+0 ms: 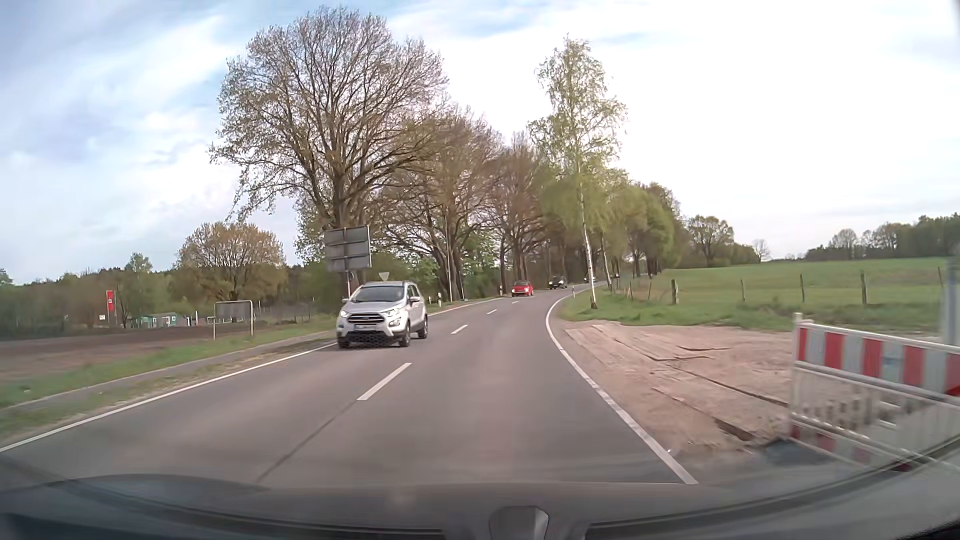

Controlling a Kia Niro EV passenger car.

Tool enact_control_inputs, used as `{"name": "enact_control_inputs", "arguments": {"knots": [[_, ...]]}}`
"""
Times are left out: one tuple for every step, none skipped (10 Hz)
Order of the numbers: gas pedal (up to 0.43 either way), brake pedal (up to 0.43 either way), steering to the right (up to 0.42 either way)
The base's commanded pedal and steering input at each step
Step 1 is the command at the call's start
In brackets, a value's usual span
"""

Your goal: Follow the waypoints while adhering to traffic rules and regulations

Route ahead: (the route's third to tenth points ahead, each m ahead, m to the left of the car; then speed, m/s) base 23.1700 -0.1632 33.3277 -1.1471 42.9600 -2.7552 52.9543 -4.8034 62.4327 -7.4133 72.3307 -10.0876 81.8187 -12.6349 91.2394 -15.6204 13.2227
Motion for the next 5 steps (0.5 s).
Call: {"name": "enact_control_inputs", "arguments": {"knots": [[0.220,0.000,0.021],[0.228,0.000,0.021],[0.228,0.000,0.019],[0.228,0.000,0.018],[0.228,0.000,0.018]]}}
